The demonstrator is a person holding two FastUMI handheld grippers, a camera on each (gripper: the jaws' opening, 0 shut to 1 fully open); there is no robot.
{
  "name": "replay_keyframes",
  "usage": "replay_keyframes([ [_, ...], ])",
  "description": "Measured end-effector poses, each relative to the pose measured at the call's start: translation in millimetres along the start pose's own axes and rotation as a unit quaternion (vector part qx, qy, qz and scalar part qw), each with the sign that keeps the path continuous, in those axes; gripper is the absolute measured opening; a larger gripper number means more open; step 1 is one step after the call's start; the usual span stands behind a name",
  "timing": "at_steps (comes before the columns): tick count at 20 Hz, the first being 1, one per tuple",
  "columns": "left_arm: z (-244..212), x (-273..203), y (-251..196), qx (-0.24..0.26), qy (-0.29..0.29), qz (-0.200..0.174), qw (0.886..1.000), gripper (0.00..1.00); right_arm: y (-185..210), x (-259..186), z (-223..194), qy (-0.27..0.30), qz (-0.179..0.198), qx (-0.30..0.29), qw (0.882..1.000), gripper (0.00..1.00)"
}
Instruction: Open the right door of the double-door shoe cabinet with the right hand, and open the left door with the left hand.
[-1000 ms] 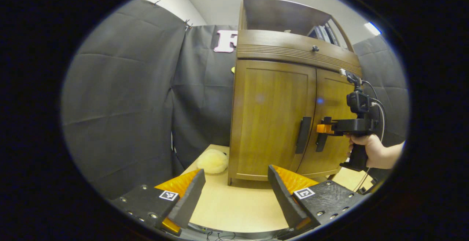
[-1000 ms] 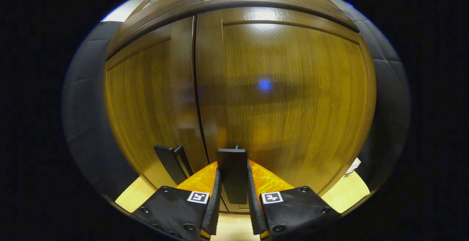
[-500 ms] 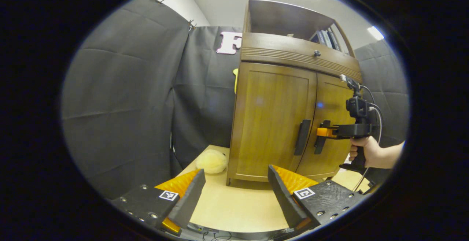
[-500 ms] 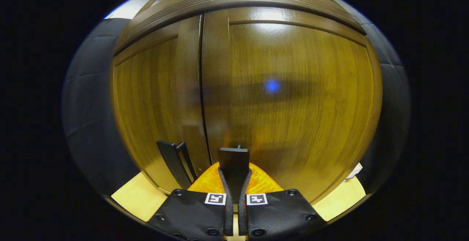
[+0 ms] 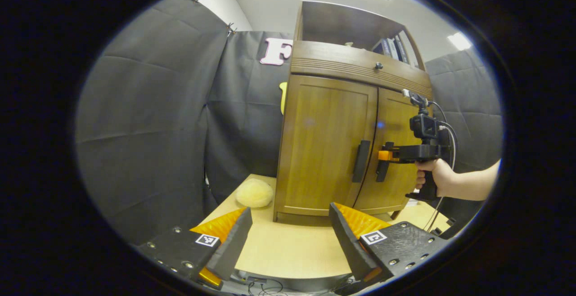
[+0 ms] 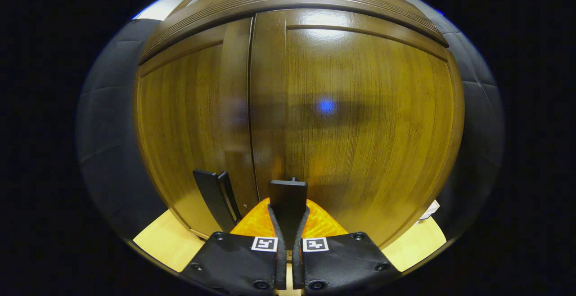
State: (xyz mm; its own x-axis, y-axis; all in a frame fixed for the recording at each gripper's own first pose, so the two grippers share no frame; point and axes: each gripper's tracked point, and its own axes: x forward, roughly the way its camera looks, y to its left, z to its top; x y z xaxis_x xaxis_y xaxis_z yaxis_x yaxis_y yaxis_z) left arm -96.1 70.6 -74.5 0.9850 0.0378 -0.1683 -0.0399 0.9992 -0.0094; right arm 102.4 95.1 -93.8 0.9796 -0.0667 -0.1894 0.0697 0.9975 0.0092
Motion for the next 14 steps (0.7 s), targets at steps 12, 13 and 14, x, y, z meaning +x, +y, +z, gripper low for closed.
replay_keyframes([
  [12,3.6,0.0,-2.3,0.010,-0.006,-0.012,1.000,1.00,2.7,0.0,2.3,0.003,0.035,-0.004,0.999,0.04],
  [13,3.3,1.1,-2.8,0.009,-0.004,-0.015,1.000,1.00,3.1,0.0,1.7,0.004,0.037,-0.003,0.999,0.04],
  [14,3.0,-0.4,-3.2,0.009,-0.003,-0.017,1.000,1.00,2.9,-0.6,2.6,0.004,0.040,-0.003,0.999,0.07],
])
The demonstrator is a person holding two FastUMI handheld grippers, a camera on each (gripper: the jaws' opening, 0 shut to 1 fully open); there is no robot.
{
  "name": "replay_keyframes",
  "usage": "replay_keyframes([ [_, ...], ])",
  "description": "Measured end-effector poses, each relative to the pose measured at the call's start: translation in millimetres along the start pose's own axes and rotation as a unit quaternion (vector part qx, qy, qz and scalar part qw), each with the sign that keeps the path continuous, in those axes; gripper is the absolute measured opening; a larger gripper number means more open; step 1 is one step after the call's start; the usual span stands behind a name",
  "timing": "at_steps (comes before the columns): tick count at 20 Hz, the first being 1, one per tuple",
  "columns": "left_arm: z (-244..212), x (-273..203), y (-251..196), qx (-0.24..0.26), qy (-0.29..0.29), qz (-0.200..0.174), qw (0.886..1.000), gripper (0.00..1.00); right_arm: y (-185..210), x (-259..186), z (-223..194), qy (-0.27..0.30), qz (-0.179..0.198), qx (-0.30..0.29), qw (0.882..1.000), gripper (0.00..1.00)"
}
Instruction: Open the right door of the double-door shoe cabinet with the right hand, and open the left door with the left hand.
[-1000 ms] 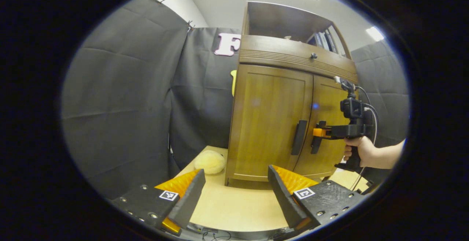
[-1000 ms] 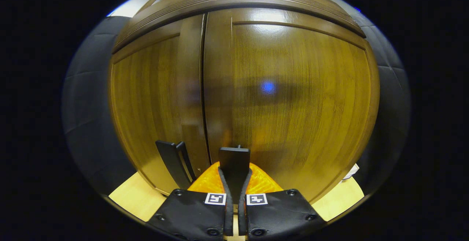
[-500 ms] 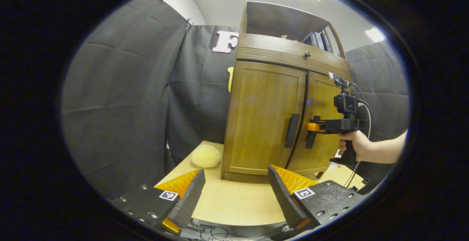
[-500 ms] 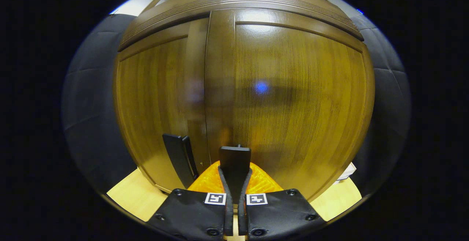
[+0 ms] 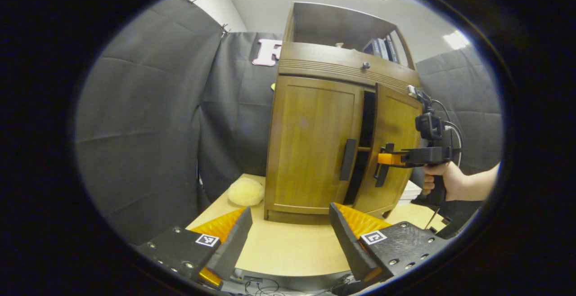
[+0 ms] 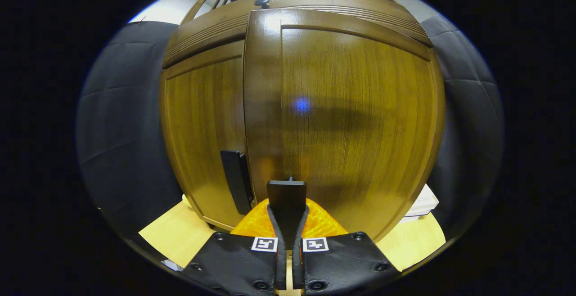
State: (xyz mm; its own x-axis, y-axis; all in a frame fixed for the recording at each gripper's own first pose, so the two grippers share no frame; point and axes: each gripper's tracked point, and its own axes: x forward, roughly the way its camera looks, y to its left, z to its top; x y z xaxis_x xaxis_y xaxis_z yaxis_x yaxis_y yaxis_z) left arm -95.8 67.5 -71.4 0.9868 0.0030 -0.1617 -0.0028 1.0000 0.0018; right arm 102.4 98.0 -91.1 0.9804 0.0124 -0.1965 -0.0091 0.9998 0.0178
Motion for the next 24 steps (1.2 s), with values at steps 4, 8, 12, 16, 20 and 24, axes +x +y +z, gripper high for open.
replay_keyframes([
  [4,2,1,-1,0.004,-0.005,-0.007,1.000,1.00,1,0,-1,0.001,0.008,-0.001,1.000,0.07],
  [8,-1,4,-5,-0.007,-0.004,-0.017,1.000,1.00,0,0,0,0.006,0.012,-0.003,1.000,0.07],
  [12,-12,10,-21,-0.025,0.013,-0.046,0.999,0.98,-1,2,-3,0.017,0.007,-0.001,1.000,0.10],
  [16,5,34,-40,-0.005,0.010,-0.050,0.999,1.00,-1,2,-2,0.017,0.018,0.000,1.000,0.07],
  [20,15,38,-60,-0.005,0.005,-0.028,1.000,1.00,2,-1,3,0.014,0.042,0.001,0.999,0.03],
  [24,26,43,-101,-0.006,0.000,-0.028,1.000,1.00,4,1,4,0.010,0.055,0.005,0.998,0.03],
])
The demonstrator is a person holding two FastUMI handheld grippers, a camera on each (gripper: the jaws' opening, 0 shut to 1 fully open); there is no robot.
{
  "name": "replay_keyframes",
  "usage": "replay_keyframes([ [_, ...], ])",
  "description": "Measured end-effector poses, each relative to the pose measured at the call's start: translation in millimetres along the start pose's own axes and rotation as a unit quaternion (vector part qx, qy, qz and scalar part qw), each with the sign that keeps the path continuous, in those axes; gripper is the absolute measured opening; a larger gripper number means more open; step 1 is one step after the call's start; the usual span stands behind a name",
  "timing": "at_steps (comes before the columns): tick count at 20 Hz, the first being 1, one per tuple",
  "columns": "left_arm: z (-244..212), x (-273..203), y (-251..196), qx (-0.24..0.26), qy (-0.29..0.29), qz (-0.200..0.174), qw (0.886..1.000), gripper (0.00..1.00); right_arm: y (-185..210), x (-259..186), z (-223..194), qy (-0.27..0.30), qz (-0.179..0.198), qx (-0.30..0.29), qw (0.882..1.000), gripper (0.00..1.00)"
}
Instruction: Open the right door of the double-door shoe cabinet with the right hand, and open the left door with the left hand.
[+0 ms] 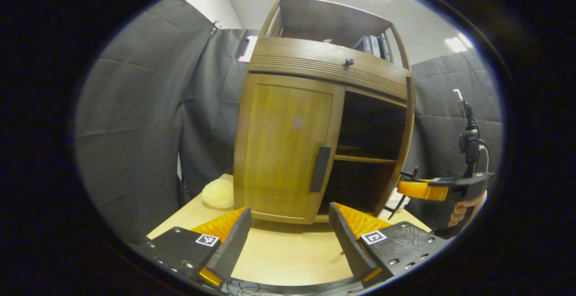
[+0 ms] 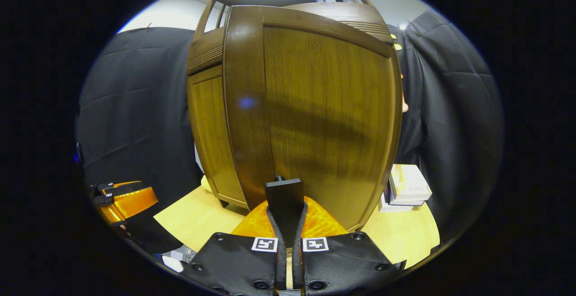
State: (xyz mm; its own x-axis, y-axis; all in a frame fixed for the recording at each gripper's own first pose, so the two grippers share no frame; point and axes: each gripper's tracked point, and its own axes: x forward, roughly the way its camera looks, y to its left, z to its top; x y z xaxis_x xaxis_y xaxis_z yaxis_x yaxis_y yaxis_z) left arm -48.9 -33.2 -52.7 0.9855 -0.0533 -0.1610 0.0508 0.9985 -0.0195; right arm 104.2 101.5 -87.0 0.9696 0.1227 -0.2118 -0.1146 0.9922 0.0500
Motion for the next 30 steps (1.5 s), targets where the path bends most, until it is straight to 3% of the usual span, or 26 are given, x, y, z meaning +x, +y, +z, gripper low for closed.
replay_keyframes([
  [2,0,-1,-23,0.018,0.004,-0.005,1.000,1.00,0,0,1,-0.005,0.005,0.000,1.000,0.07],
  [7,4,-10,-75,0.048,0.004,-0.017,0.999,1.00,3,1,3,-0.011,0.024,0.002,1.000,0.03],
  [10,-1,-16,-98,0.041,0.004,-0.019,0.999,1.00,1,0,5,-0.013,0.028,0.001,1.000,0.07],
  [12,-2,-23,-111,0.035,0.000,-0.016,0.999,1.00,0,-1,5,-0.014,0.031,0.002,0.999,0.03],
  [21,-6,-50,-135,0.041,-0.019,0.018,0.999,1.00,-11,-5,5,-0.034,0.047,0.010,0.998,0.02],
  [30,-23,-64,-151,0.053,-0.019,0.009,0.998,1.00,-28,-6,7,-0.049,0.012,0.026,0.998,0.06],
])
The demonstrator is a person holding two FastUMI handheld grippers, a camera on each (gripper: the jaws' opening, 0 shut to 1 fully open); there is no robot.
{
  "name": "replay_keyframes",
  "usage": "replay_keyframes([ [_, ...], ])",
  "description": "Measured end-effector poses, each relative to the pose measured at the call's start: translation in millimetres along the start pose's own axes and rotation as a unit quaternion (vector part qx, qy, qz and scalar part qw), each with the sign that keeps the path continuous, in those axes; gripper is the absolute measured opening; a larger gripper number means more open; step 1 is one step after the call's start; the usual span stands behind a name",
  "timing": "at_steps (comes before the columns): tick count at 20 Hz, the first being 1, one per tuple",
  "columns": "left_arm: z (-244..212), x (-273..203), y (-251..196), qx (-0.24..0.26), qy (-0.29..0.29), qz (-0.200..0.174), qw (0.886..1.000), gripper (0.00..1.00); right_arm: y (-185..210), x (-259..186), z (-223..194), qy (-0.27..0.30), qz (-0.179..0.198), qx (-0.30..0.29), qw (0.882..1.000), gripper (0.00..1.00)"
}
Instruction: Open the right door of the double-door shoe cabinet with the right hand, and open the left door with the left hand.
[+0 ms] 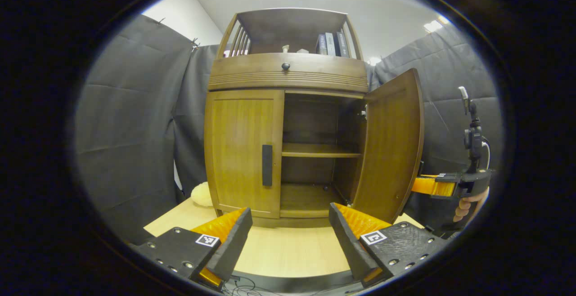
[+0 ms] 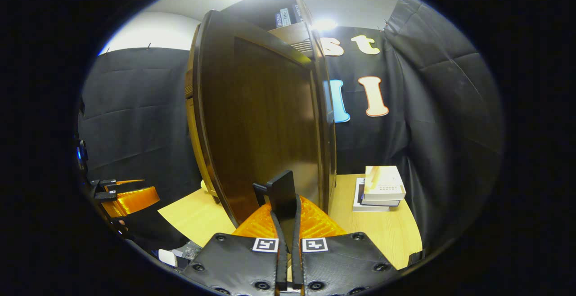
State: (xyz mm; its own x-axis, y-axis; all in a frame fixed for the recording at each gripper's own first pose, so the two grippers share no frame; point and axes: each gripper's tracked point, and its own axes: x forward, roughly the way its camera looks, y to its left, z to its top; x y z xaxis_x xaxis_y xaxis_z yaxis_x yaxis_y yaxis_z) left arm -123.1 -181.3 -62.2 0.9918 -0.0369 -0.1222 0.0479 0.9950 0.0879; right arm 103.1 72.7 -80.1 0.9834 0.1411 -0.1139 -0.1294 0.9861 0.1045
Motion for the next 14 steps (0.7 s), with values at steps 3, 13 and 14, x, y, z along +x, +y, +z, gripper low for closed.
replay_keyframes([
  [3,-4,3,-5,0.001,0.002,-0.005,1.000,1.00,-10,-1,2,-0.002,-0.016,0.000,1.000,0.02],
  [13,-4,1,-20,0.009,0.004,-0.023,1.000,1.00,-24,1,5,-0.008,-0.054,0.018,0.998,0.01],
  [14,-5,1,-19,0.008,0.005,-0.023,1.000,1.00,-24,2,5,-0.007,-0.057,0.022,0.998,0.08],
])
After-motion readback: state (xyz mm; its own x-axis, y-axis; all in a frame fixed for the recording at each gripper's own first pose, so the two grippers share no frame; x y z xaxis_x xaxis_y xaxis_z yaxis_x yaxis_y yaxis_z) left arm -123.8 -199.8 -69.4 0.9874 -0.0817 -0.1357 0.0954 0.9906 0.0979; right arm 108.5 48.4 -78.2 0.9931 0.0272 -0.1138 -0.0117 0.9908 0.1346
